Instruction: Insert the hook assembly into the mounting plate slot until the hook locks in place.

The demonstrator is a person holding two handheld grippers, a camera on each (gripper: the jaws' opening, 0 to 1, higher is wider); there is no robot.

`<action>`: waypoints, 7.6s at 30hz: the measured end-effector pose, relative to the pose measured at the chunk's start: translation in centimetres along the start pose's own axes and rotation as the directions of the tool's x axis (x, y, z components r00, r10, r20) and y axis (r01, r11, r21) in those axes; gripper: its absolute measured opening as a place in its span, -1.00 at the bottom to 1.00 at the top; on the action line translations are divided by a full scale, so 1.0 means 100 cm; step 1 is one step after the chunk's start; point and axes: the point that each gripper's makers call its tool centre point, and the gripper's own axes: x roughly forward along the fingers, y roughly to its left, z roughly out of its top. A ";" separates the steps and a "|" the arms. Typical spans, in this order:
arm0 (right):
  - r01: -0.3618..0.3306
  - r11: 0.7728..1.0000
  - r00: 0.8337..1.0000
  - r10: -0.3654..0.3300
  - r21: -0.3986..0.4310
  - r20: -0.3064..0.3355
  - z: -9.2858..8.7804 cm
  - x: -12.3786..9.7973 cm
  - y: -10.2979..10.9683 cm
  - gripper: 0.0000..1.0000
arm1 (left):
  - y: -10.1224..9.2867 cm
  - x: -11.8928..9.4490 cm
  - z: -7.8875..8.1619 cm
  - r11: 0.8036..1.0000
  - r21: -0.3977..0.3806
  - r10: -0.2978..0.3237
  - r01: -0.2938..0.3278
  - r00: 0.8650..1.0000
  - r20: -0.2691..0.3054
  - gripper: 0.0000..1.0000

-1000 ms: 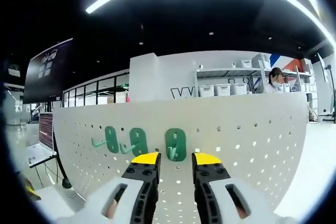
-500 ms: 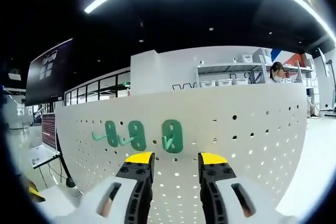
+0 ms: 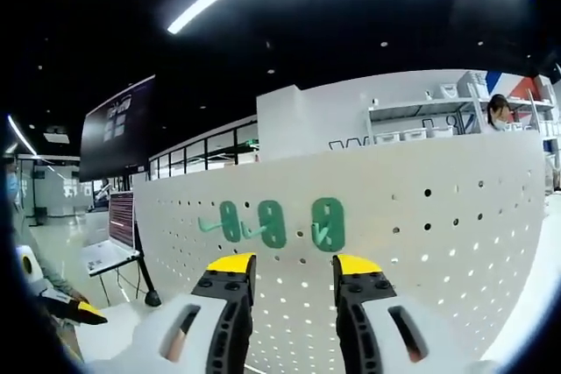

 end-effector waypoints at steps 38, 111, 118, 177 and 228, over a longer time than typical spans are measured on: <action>-0.093 0.991 0.994 0.088 -0.093 -0.058 -0.043 -0.082 0.018 -0.10 | -0.001 0.001 0.004 1.000 0.002 -0.008 0.008 1.000 0.003 0.25; -0.060 0.998 0.994 0.057 -0.033 -0.097 -0.094 -0.182 0.023 -0.03 | 0.007 -0.023 -0.009 1.000 -0.008 0.029 -0.030 0.999 -0.020 0.29; -0.065 0.997 0.993 0.061 -0.033 -0.102 -0.095 -0.182 0.024 -0.04 | 0.003 -0.014 -0.014 0.999 0.047 -0.010 0.013 0.998 -0.066 0.30; -0.051 0.998 0.995 0.048 -0.027 -0.092 -0.095 -0.184 0.019 -0.13 | -0.035 0.069 -0.101 0.825 0.147 -0.326 0.546 0.672 -0.665 0.29; -0.023 1.000 0.995 0.023 0.002 -0.096 -0.095 -0.186 0.011 -0.21 | -0.070 0.126 -0.153 0.573 0.148 -0.313 0.806 0.382 -0.869 0.27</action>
